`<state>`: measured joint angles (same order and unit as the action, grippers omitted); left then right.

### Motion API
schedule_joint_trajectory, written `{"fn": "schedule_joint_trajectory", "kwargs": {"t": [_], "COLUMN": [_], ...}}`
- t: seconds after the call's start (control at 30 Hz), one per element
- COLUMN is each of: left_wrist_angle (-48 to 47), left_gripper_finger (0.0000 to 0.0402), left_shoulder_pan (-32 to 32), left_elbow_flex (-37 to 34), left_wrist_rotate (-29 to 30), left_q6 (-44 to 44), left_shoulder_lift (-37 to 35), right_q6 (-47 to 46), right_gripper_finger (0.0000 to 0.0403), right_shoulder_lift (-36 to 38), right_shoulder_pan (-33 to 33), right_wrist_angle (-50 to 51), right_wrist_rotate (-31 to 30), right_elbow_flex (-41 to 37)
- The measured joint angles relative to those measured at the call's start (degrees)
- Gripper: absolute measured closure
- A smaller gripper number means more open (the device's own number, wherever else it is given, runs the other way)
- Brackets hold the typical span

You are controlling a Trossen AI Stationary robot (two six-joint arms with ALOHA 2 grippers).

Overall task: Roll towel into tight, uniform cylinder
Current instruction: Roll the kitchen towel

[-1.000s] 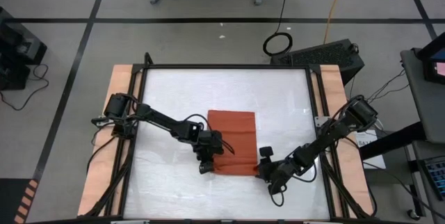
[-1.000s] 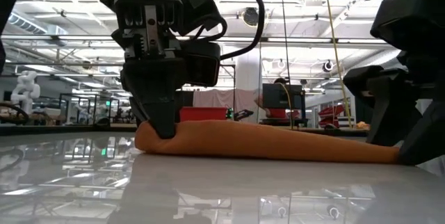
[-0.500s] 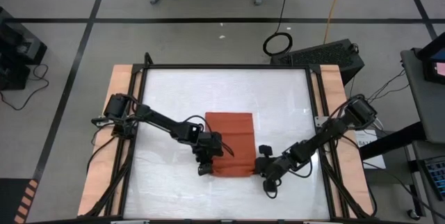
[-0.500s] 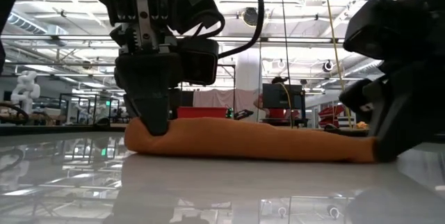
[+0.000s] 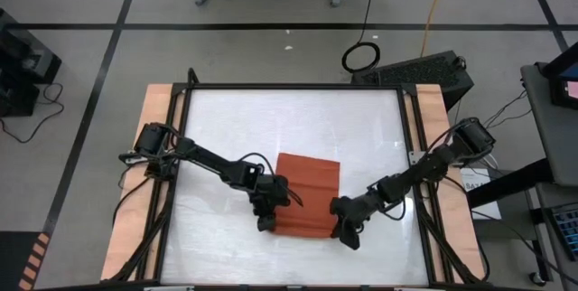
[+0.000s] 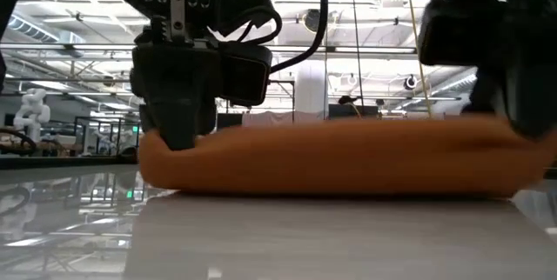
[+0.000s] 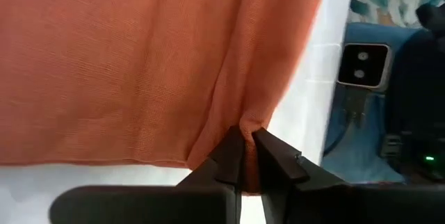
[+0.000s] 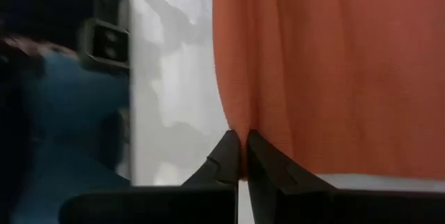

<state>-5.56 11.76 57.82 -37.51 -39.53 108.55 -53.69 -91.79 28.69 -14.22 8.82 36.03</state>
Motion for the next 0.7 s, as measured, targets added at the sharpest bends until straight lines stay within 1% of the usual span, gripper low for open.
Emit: {"fn": "schedule_joint_trajectory", "kwargs": {"t": [0.2,0.27,0.4,0.5,0.7], "left_wrist_angle": [0.0,-0.1,0.4,0.6,0.8], "left_gripper_finger": [0.0376,0.0377,0.0377,0.0377,0.0377], "left_shoulder_pan": [0.4,0.4,0.2,0.1,0.2], "left_elbow_flex": [0.0,0.0,0.0,0.0,0.0], "left_wrist_rotate": [-0.4,0.1,1.2,2.6,5.2], "left_q6": [-0.8,-1.8,-2.2,-2.3,-2.1], "left_shoulder_lift": [0.0,0.0,0.0,0.0,0.0], "right_q6": [-5.1,-7.1,-11.3,-11.7,-12.1], "right_gripper_finger": [0.0401,0.0401,0.0401,0.0401,0.0401], "right_shoulder_lift": [1.5,1.5,1.5,1.5,1.2], "right_shoulder_pan": [-3.3,-4.4,-6.4,-7.0,-7.1], "right_wrist_angle": [-1.3,-1.6,-1.9,-2.3,-2.2], "right_wrist_rotate": [4.5,6.1,7.3,9.1,9.2], "right_elbow_flex": [-0.3,-1.2,-4.3,-5.6,-6.2]}}
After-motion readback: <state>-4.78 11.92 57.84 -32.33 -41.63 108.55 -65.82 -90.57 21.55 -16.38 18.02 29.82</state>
